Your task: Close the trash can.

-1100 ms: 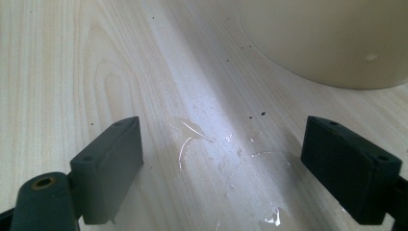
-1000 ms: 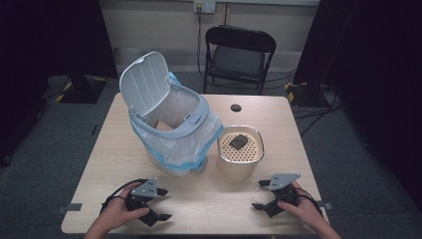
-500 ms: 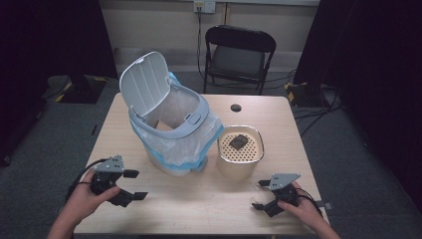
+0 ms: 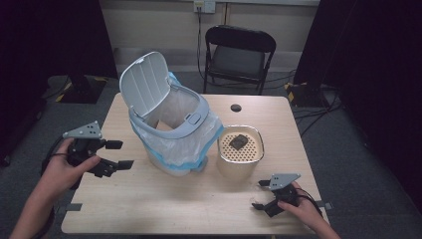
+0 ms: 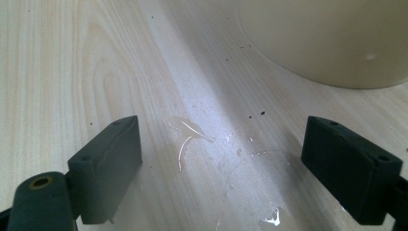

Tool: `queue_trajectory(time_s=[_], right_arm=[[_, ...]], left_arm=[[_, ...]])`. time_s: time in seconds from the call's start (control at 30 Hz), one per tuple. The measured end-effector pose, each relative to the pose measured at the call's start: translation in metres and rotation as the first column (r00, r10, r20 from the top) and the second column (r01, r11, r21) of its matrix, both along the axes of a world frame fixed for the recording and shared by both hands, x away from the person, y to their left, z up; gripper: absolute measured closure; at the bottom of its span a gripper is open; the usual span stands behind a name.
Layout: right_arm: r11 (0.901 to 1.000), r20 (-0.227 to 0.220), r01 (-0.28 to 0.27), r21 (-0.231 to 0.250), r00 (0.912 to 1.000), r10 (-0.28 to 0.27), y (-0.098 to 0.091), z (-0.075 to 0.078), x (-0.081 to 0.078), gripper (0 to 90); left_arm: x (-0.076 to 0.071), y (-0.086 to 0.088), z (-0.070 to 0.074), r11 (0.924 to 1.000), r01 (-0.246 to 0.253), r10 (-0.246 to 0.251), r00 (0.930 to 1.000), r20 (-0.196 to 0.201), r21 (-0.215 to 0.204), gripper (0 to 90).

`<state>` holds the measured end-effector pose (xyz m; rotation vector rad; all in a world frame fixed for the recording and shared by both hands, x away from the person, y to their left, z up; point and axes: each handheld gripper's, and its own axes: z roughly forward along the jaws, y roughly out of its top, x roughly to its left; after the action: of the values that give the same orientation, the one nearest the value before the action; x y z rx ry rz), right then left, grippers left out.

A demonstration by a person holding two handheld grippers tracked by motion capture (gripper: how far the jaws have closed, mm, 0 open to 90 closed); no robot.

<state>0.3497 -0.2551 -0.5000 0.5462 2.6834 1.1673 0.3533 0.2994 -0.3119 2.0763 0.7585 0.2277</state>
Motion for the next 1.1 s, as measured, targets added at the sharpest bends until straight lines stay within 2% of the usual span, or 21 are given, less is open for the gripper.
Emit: queue_trajectory(time_s=[0.17,0.37,0.47,0.7,0.9,1.03,1.1], right_arm=[[1.0000,0.001,0.001,0.001,1.0000,-0.001,0.000,0.000,0.000,13.5],[1.0000,0.002,0.001,0.001,1.0000,-0.001,0.000,0.000,0.000,13.5],[1.0000,0.002,0.001,0.001,1.0000,-0.001,0.000,0.000,0.000,13.5],[1.0000,0.000,-0.001,0.001,1.0000,0.001,0.000,0.000,0.000,13.5],[1.0000,0.000,-0.001,0.001,1.0000,0.001,0.000,0.000,0.000,13.5],[1.0000,0.000,-0.001,0.001,1.0000,0.001,0.000,0.000,0.000,13.5],[1.0000,-0.001,-0.001,0.001,1.0000,0.001,0.000,0.000,0.000,13.5]], left_arm=[[0.014,0.001,0.019,0.9995,-0.023,0.023,0.9997,-0.003,-0.019,15.9],[0.031,-0.003,0.035,0.9992,-0.032,0.032,0.9995,0.007,0.025,15.9],[0.039,-0.004,0.042,0.9991,-0.038,0.038,0.9992,0.008,0.018,16.0],[0.053,-0.008,0.060,0.9986,-0.050,0.049,0.9980,0.039,0.019,16.0],[0.059,-0.014,0.074,0.9988,-0.043,0.042,0.9968,0.068,0.021,15.9],[0.061,-0.022,0.082,0.9997,-0.020,0.018,0.9964,0.083,0.015,15.4],[0.062,-0.027,0.084,0.9991,-0.026,0.022,0.9956,0.091,0.035,14.3]])
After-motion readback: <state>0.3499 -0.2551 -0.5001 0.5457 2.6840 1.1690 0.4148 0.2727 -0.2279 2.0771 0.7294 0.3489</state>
